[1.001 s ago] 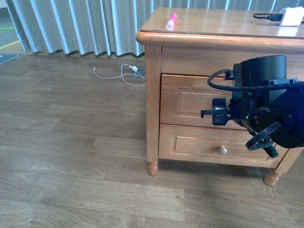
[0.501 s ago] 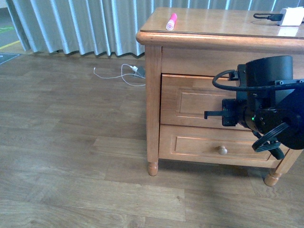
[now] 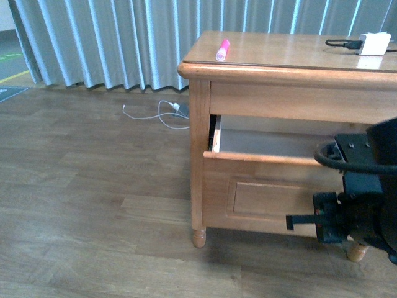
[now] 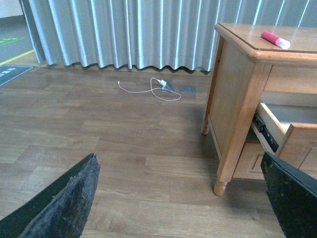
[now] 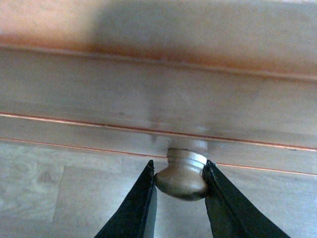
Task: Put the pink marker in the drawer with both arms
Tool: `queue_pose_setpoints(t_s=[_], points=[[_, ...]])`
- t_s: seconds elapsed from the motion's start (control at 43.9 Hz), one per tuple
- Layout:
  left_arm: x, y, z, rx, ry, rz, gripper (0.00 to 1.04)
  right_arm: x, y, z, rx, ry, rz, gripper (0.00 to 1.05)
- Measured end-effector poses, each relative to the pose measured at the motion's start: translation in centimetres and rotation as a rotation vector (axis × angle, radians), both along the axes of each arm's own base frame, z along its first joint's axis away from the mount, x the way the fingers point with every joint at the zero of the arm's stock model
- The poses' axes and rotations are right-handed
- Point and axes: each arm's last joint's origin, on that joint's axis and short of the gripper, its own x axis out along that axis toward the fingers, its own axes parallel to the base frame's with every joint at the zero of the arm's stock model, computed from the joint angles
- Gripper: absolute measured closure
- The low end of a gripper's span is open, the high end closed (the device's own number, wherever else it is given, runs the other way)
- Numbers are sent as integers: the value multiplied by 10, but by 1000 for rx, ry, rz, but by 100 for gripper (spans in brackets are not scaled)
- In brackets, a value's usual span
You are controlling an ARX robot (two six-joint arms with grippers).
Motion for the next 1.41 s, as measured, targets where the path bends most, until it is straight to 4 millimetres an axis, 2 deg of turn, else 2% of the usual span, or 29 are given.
queue_pose_setpoints(t_s=[0.068,0.114,0.228,0.319,0.569,0.637,0.865,0.978,1.069,1.16,1.343,1.388,1.411], points=[[0,0,0,0,0,0,6,-13,0,1,2,12,15,80],[0,0,0,0,0,0,6,-20,0,2,2,15,14,75],[0,0,0,0,0,0,6,-36,1,15,31,-9,25,59],[0,0,0,0,0,0,6,-50,1,36,81,-47,38,42],[0,0,0,0,0,0,6,-93,-15,76,182,-95,11,7],[0,0,0,0,0,0,6,-104,-21,88,203,-118,12,9],[0,0,0,0,0,0,6,-149,-40,127,246,-229,25,9],[0,0,0,0,0,0,6,-177,-53,135,239,-275,9,9],[0,0,0,0,0,0,6,-198,-61,130,260,-310,-15,9],[0,0,0,0,0,0,6,-205,-63,129,275,-348,-24,9],[0,0,0,0,0,0,6,-205,-64,129,273,-364,-36,9],[0,0,0,0,0,0,6,-205,-65,124,177,-546,-78,20],[0,0,0,0,0,0,6,-205,-66,122,158,-581,-81,22]])
